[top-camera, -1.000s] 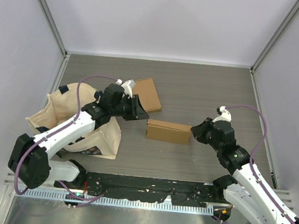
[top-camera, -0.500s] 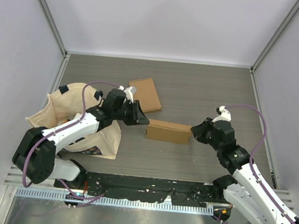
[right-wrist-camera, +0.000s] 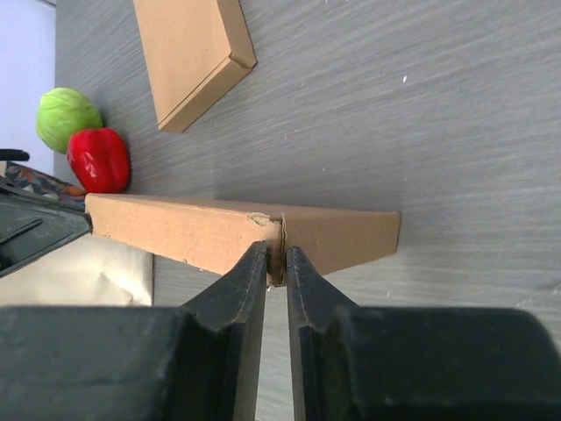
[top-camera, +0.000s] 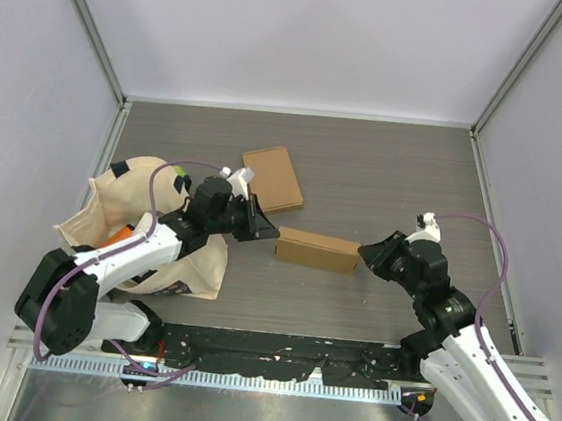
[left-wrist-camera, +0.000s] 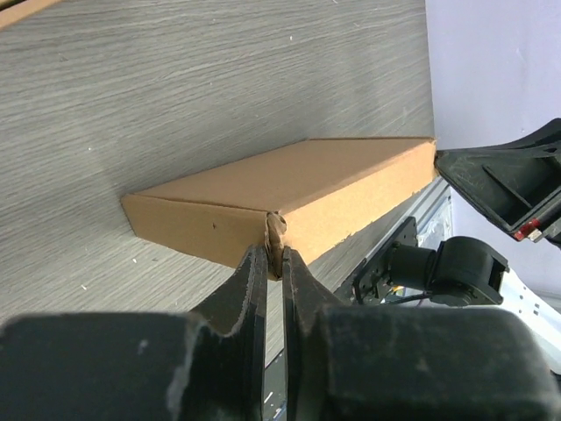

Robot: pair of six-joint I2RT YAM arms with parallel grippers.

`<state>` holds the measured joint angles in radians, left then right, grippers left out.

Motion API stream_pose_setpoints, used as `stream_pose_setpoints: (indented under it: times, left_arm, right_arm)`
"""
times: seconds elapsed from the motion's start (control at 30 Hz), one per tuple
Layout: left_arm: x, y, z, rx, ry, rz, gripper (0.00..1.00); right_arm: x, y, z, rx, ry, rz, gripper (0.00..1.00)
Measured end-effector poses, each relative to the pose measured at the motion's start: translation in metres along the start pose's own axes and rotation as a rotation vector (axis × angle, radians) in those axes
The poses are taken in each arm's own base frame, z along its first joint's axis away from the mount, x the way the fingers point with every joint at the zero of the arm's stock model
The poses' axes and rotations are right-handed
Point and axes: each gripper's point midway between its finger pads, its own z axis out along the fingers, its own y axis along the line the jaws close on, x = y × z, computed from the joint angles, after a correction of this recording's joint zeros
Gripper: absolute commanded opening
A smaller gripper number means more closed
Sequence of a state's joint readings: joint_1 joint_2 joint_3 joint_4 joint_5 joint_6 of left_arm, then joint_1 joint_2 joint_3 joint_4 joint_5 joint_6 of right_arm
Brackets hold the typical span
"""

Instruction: Fold the paper box

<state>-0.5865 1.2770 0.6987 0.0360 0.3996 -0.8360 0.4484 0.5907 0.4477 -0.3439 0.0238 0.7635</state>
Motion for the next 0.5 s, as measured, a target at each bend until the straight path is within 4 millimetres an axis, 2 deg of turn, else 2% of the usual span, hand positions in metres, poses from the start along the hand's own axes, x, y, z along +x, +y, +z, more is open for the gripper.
stream_pose_setpoints:
  times: [0.07,0.1,0.17,0.2,0.33,0.37,0.43,0.5]
  left_arm:
    - [0.003,-0.002,-0.002,-0.003,-0.004,0.012,0.13]
    - [0.005,-0.002,-0.003,-0.006,-0.002,0.016,0.20]
    - [0.010,-0.003,-0.008,-0.016,0.007,0.030,0.29]
    - [0.013,-0.003,-0.010,-0.026,0.015,0.038,0.37]
    - [0.028,0.007,-0.025,-0.103,0.067,0.065,0.57]
    - [0.029,0.008,-0.027,-0.112,0.073,0.074,0.59]
    - [0.028,0.008,-0.032,-0.144,0.088,0.093,0.66]
    - [0.018,-0.001,-0.037,-0.154,0.079,0.123,0.72]
  right_arm:
    - [0.005,0.000,-0.006,-0.008,0.019,0.041,0.27]
    - [0.008,0.001,-0.010,-0.012,0.031,0.059,0.29]
    - [0.016,0.002,-0.016,-0.021,0.066,0.088,0.34]
    - [0.022,0.002,-0.020,-0.026,0.091,0.103,0.36]
    - [0.040,0.002,-0.030,-0.026,0.188,0.125,0.47]
    - [0.044,0.001,-0.033,-0.017,0.212,0.125,0.55]
    - [0.048,-0.001,-0.038,0.001,0.238,0.125,0.61]
    - [0.048,-0.003,-0.041,0.020,0.246,0.118,0.66]
